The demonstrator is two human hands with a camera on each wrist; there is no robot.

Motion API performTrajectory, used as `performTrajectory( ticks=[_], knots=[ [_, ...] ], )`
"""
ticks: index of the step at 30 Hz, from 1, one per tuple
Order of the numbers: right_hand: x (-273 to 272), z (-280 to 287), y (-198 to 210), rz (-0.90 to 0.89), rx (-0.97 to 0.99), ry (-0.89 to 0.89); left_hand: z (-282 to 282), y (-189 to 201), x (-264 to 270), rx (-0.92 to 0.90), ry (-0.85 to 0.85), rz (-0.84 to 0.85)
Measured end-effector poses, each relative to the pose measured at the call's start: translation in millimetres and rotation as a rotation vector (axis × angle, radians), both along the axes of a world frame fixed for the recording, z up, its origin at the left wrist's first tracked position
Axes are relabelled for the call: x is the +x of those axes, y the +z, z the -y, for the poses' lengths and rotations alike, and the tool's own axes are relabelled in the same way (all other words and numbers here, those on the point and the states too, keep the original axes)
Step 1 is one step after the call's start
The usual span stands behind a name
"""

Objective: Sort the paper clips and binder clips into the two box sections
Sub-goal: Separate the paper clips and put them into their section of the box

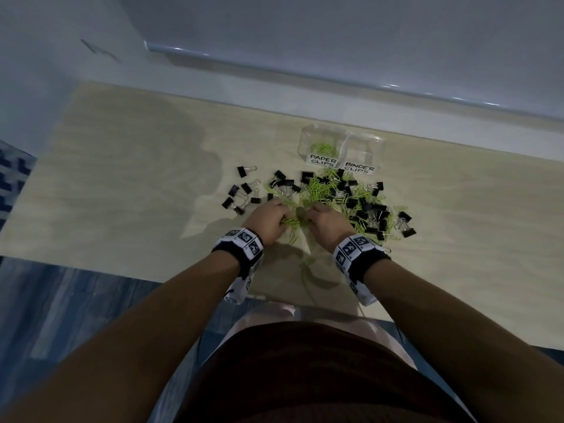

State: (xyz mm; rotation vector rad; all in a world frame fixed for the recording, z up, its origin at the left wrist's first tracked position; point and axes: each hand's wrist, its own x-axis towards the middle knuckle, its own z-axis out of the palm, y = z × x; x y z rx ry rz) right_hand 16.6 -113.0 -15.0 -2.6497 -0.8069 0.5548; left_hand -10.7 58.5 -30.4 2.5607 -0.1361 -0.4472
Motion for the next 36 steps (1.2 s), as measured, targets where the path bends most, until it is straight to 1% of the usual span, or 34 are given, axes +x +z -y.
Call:
performTrajectory(
  ticks=[4, 6, 9, 12, 13, 15, 18, 20, 23, 25, 27, 28, 30, 32, 34, 36],
  knots=[
    [8, 13, 1, -0.004, 0.055, -0.041, 6, 6, 12, 0.018, -0.055, 0.031],
    [11, 22, -1, -0.042, 0.095, -0.111, 7, 9, 18, -0.004, -0.050, 0.045],
    [17, 35, 3, -0.112, 0.190, -0.319, 9, 19, 28, -0.135, 0.015, 0.015],
    [34, 45, 18, -0.165, 0.291, -0.475, 13, 35, 50, -0.287, 0.098, -0.014],
    [43, 46, 25, -0.161, 0.321, -0.517, 15, 41, 61, -0.329, 0.126, -0.009],
    [67, 44, 37, -0.102, 0.370, -0.587, 20, 51, 86, -0.356, 0.173, 0.031],
    [108, 32, 49, -0.008, 0.344, -0.627, 30, 61, 127, -0.333, 0.235, 0.089],
    [133, 22, 49, 0.027, 0.285, -0.617, 35, 64, 147, -0.286, 0.244, 0.082],
    [153, 8, 47, -0.013, 0.144, -0.584, 29, 62, 159, -0.245, 0.229, 0.054],
    [149, 2, 47, 0.029, 0.077, -0.503, 13, 58, 152, -0.241, 0.250, 0.071],
    [134, -2, 46, 0.115, 0.099, -0.375, -11, 48, 137, -0.216, 0.274, 0.090],
    [124, -5, 43, 0.123, 0.115, -0.297, -24, 42, 126, -0.184, 0.268, 0.084],
    [105, -13, 35, 0.066, 0.077, -0.124, -43, 31, 105, -0.082, 0.185, 0.037],
    [91, -23, 24, -0.011, -0.013, 0.028, -52, 19, 90, -0.013, 0.072, 0.007],
    [81, -32, 14, -0.035, -0.066, 0.096, -51, 13, 82, -0.019, -0.001, 0.006],
    [74, -38, 7, -0.012, -0.083, 0.102, -46, 8, 80, -0.015, -0.039, 0.013]
  ],
)
